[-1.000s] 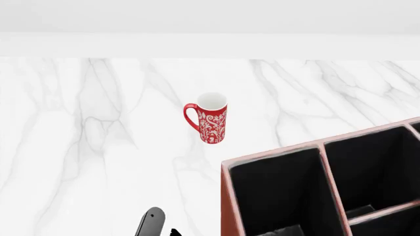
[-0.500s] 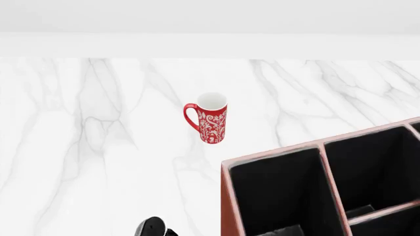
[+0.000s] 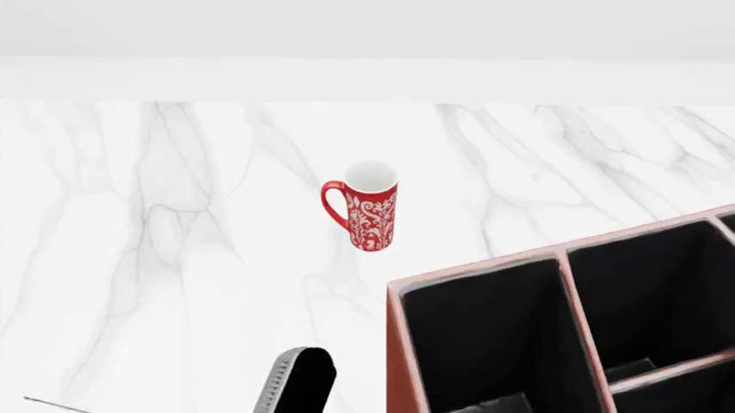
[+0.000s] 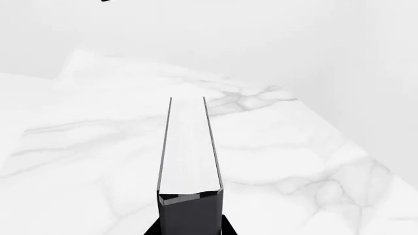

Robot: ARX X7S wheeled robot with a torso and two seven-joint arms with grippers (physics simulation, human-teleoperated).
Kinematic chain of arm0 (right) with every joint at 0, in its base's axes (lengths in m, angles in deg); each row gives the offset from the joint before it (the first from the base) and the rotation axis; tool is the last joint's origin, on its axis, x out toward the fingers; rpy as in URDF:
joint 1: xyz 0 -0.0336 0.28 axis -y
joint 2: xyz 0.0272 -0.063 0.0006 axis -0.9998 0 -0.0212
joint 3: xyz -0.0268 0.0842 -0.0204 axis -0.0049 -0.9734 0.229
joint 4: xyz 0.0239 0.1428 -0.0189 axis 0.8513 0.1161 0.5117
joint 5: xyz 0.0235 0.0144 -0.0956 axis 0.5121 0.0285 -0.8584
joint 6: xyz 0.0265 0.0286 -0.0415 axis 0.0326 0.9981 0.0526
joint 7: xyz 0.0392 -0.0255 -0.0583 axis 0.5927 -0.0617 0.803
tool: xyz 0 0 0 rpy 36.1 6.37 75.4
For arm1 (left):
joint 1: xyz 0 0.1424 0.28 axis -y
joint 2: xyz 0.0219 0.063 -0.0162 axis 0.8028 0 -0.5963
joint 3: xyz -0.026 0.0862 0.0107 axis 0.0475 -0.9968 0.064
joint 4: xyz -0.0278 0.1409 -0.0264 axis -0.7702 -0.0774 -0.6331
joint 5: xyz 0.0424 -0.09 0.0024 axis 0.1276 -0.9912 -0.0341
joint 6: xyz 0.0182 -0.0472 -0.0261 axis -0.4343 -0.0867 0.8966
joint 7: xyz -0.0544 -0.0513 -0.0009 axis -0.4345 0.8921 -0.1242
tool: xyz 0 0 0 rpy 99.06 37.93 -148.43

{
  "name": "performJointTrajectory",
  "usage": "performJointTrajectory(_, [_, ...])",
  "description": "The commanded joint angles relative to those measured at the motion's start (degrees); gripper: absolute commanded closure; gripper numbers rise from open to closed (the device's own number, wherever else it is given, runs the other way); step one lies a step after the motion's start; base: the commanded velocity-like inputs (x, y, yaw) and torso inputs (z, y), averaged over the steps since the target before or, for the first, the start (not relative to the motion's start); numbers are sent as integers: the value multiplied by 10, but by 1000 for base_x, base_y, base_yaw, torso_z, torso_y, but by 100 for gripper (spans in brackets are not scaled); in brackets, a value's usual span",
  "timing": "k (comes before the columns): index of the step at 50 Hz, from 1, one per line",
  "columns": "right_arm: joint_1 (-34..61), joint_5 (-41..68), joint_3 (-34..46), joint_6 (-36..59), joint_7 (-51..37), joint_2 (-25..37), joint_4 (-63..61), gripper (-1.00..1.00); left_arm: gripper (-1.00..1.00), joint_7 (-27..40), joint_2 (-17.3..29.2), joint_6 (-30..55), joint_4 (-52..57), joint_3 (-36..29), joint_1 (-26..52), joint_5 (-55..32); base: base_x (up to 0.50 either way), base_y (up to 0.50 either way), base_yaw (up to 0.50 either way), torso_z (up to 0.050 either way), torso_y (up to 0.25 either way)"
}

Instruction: Pick up the book and place it in the left compartment of the caddy.

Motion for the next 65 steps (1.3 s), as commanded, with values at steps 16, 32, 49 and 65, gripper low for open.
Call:
performJointTrajectory(16, [-11,61,-88,-29,-78,36,-52,100,-100,1,0,-3,0,0,-2,-2,0,0,0,0,1])
performJointTrajectory(32, [-15,115,-131,-29,-123,32,-41,100,-100,1,0,-6,0,-1,-3,-2,0,0,0,0,1])
performJointTrajectory(49, [-6,130,-149,-11,-176,48,-113,100,-100,3,0,-10,0,4,-6,-8,0,0,0,0,1])
performJointTrajectory(65, [4,155,-172,-10,-196,60,-140,100,-100,4,0,-11,0,3,-6,-7,0,0,0,0,1])
